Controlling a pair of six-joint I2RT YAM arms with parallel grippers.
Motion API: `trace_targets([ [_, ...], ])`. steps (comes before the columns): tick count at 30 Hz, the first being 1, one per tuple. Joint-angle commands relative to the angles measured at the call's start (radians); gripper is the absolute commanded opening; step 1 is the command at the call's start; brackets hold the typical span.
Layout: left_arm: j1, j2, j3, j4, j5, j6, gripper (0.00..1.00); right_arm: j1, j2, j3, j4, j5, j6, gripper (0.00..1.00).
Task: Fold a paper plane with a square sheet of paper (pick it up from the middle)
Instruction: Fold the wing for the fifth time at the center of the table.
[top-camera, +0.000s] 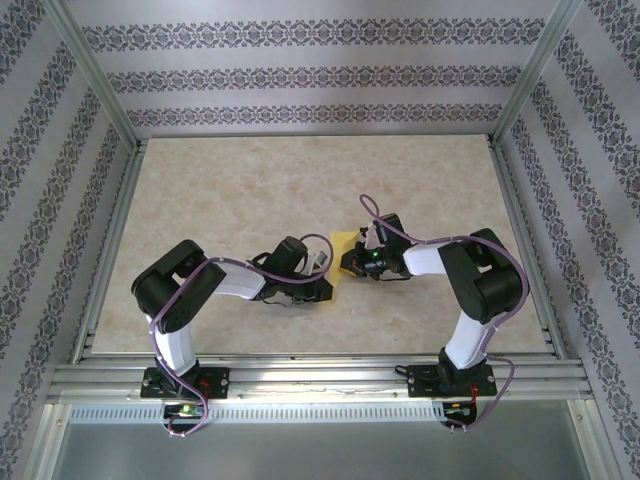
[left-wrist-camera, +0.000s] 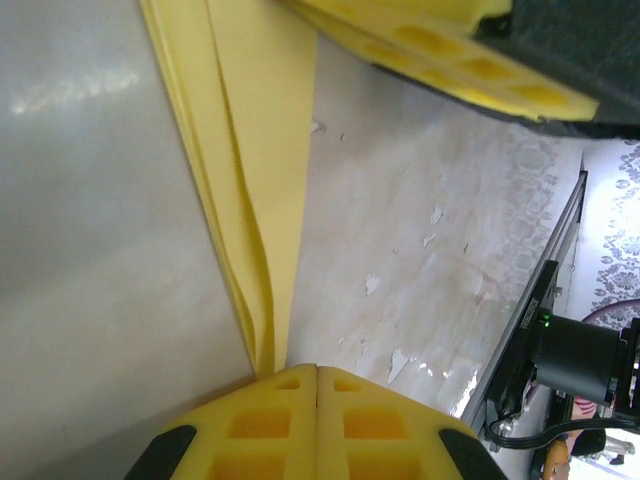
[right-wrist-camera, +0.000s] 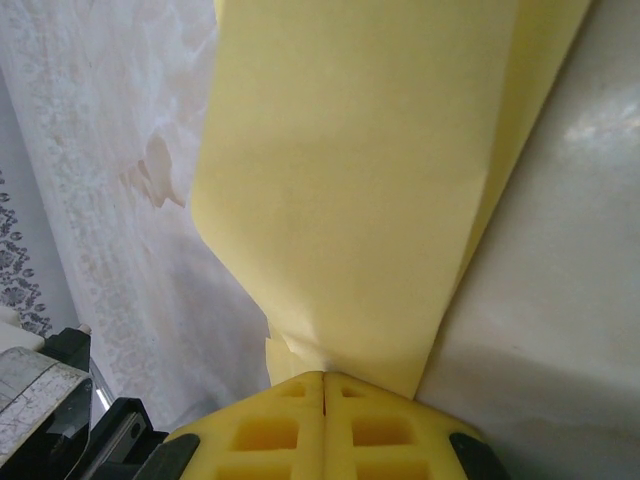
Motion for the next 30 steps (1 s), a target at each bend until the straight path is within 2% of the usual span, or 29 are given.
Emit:
trace_targets([
  [1,0.001,-0.028,-0.04,-0.058,0.036,0.007,0.0,-0.01,0.036,0.006,-0.044,0.087,-0.01,0.02],
  [7,0.014,-0.125,-0.023,0.023,0.087,0.014,0.0,-0.007,0.045,0.005,-0.023,0.068,0.01,0.02],
  [12,0.03,-0.065,0.077,0.042,0.074,-0.023,0.0,-0.007,0.031,-0.001,-0.022,0.068,0.012,0.02],
  [18,0.054,0.006,0.136,-0.007,-0.05,-0.019,0.0,-0.007,0.036,-0.001,-0.001,0.05,0.027,0.03],
  [24,0.054,0.069,0.181,0.013,-0.027,-0.017,0.0,-0.008,0.026,0.003,-0.003,0.043,0.024,0.03],
  [30,0.054,0.083,0.218,-0.078,-0.054,0.03,0.0,-0.008,0.023,0.001,0.002,0.044,0.031,0.03],
])
